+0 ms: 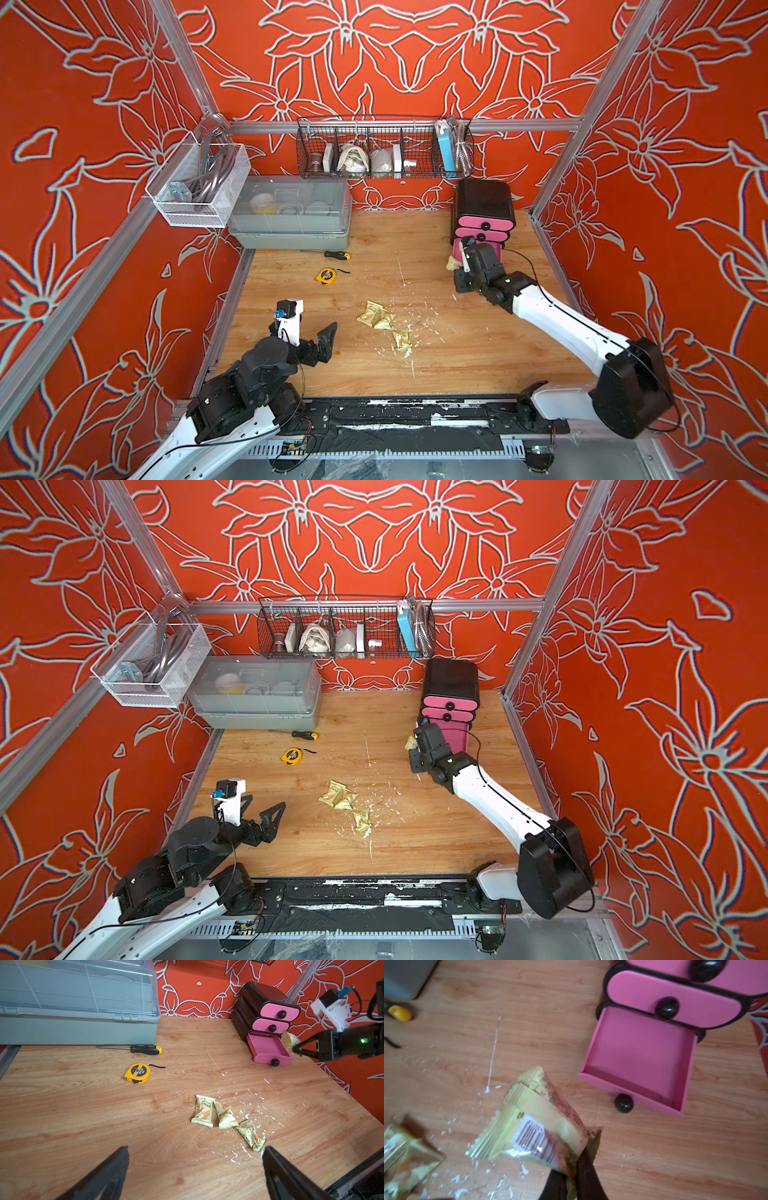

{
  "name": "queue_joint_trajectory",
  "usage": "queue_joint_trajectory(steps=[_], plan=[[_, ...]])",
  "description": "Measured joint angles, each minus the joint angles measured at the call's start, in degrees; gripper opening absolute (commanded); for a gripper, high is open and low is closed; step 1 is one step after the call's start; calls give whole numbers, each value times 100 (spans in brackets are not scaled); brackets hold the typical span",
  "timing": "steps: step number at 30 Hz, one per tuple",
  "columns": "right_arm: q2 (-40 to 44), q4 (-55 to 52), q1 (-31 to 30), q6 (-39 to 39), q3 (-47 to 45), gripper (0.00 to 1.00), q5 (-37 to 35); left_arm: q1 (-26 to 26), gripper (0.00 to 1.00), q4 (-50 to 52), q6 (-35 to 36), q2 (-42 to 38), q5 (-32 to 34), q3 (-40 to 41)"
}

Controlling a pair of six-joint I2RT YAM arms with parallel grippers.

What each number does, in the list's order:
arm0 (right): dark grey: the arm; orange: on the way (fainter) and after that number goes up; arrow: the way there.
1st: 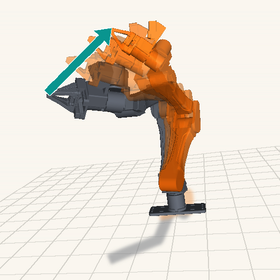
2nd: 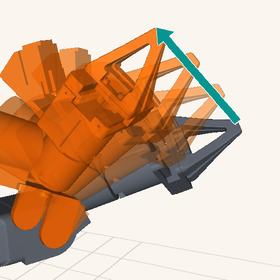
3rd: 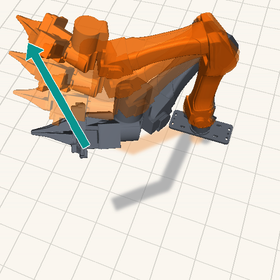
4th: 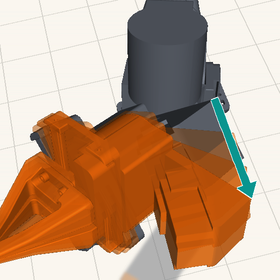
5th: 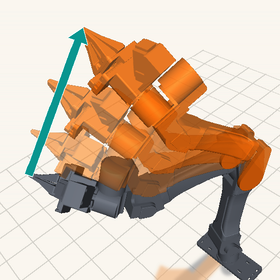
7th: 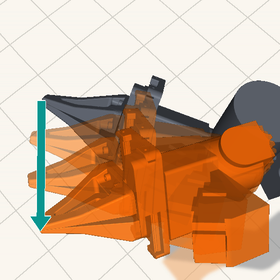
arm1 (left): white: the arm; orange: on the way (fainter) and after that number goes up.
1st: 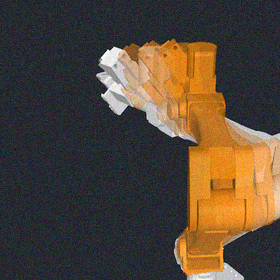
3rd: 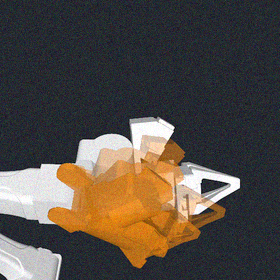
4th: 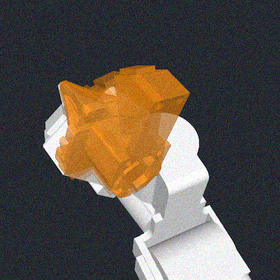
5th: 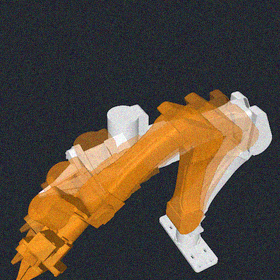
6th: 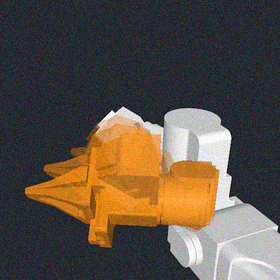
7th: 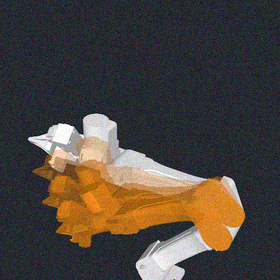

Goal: Place the cookies into the drawer by color
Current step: Place the cookie in the drawer.

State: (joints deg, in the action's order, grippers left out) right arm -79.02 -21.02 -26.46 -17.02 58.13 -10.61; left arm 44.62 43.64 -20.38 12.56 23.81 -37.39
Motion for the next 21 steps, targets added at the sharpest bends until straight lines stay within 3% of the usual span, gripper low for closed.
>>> queue_joint_trajectory(steps=[11, 18, 21], plan=[[-1895, -4, 820, 4, 1193, 0, -289, 0, 100, -2, -2, -61, 0, 0], [-2603, 7, 949, 15, 1620, 14, -291, 0, 100, 0, -2, -87, 0, 0], [-2677, -2, 968, 7, 1626, 25, -282, 0, 100, -2, -2, -122, 0, 0]])
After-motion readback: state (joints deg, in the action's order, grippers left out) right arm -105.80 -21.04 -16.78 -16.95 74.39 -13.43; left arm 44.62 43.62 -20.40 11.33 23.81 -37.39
